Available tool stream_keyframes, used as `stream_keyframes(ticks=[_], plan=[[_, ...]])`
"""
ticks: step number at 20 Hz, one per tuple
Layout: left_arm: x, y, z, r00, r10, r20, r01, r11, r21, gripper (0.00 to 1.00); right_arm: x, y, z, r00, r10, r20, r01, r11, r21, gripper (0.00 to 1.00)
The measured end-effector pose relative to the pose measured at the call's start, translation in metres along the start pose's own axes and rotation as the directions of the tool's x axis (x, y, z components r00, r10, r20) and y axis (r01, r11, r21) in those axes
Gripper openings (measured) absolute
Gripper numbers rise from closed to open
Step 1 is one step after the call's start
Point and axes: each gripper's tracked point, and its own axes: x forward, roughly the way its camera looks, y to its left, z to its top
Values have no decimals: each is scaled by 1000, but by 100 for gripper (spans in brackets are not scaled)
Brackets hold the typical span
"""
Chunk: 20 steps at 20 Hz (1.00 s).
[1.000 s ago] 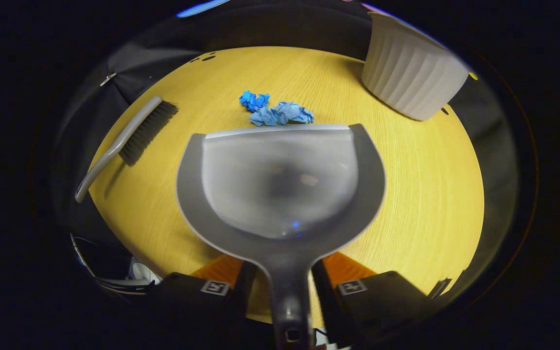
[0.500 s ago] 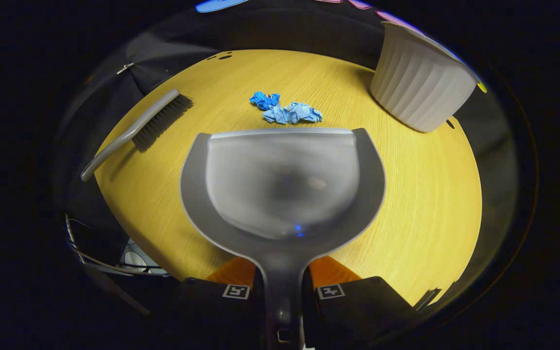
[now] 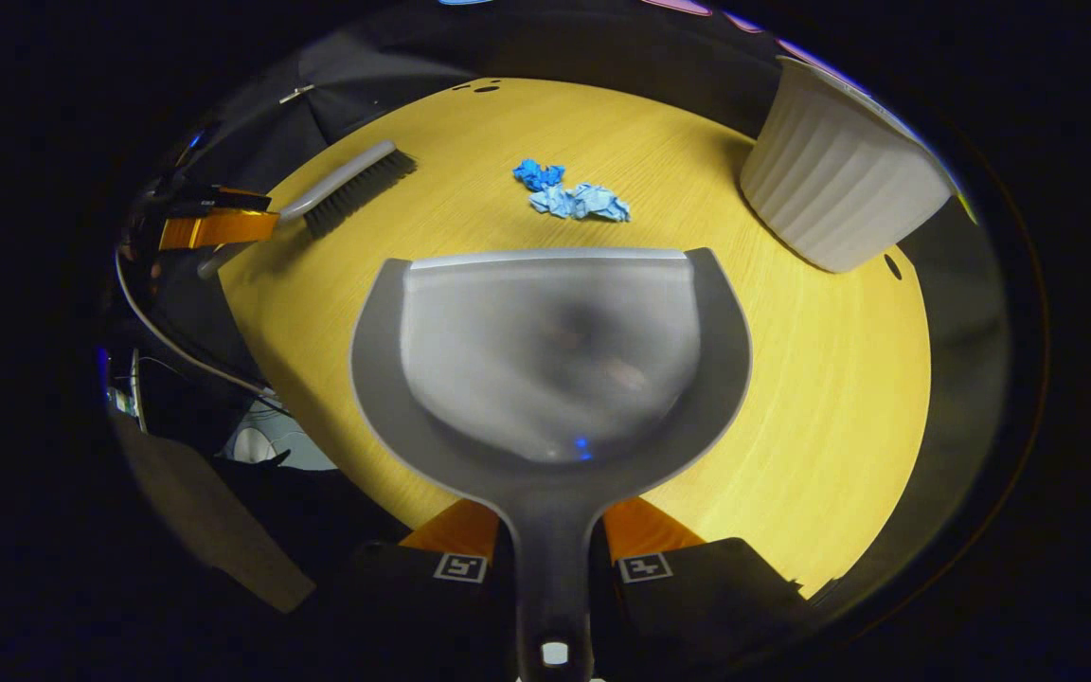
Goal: Pick up the small broom and dustpan from the desktop, sweep the trash into the dustpan with the broom, and then empty the trash into the garbage bin.
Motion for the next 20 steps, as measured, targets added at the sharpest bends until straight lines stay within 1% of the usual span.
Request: stream_keyframes(ticks=[3, 4, 7, 8, 9, 10, 11, 12, 13, 15, 16, 17, 18, 19, 20], plan=[[22, -1, -8, 998, 2, -69, 1, 999, 39, 88, -2, -6, -3, 1000, -2, -12, 2, 1000, -2, 35], [28, -4, -9, 996, -3, -88, 7, 999, 52, 87, -2, -7, -5, 1000, 0, -22, 0, 1000, -5, 40], [39, -5, -18, 990, -4, -140, 16, 996, 85, 84, -1, -10, -12, 998, 12, -60, -12, 1000, -12, 40], [43, -4, -22, 987, -1, -158, 16, 995, 99, 83, -1, -10, -13, 997, 19, -74, -20, 1000, -10, 35], [47, -4, -24, 986, 4, -165, 14, 994, 106, 82, -1, -11, -13, 996, 24, -82, -25, 1000, -9, 35], [51, -2, -26, 985, 12, -173, 7, 994, 111, 78, -1, -11, -13, 996, 28, -88, -28, 1000, -7, 35], [53, -3, -28, 983, 12, -181, 8, 994, 111, 75, -1, -12, -12, 995, 29, -92, -30, 1000, -8, 30], [54, -5, -23, 985, 7, -171, 10, 995, 103, 72, 1, -13, -11, 995, 29, -94, -31, 999, -14, 35], [54, -7, -24, 985, 0, -175, 18, 995, 100, 64, 1, -14, -10, 995, 30, -96, -31, 999, -18, 35], [56, -8, -22, 983, 3, -182, 19, 993, 115, 55, 2, -15, -8, 995, 34, -95, -36, 999, -21, 35], [55, -8, -20, 980, 11, -197, 13, 993, 119, 39, 2, -15, -7, 995, 37, -96, -39, 999, -21, 35], [56, -5, -20, 977, 24, -214, 4, 992, 130, 38, 2, -15, -6, 994, 39, -98, -42, 999, -23, 35], [56, -6, -18, 974, 30, -223, 4, 989, 150, 29, 2, -17, -5, 994, 39, -98, -42, 999, -26, 35], [57, -6, -9, 977, 42, -210, -6, 985, 172, 30, 3, -18, -5, 994, 39, -102, -42, 999, -30, 35], [57, -9, 0, 980, 35, -197, 2, 982, 188, 28, 4, -19, -5, 993, 41, -107, -45, 998, -32, 35]])
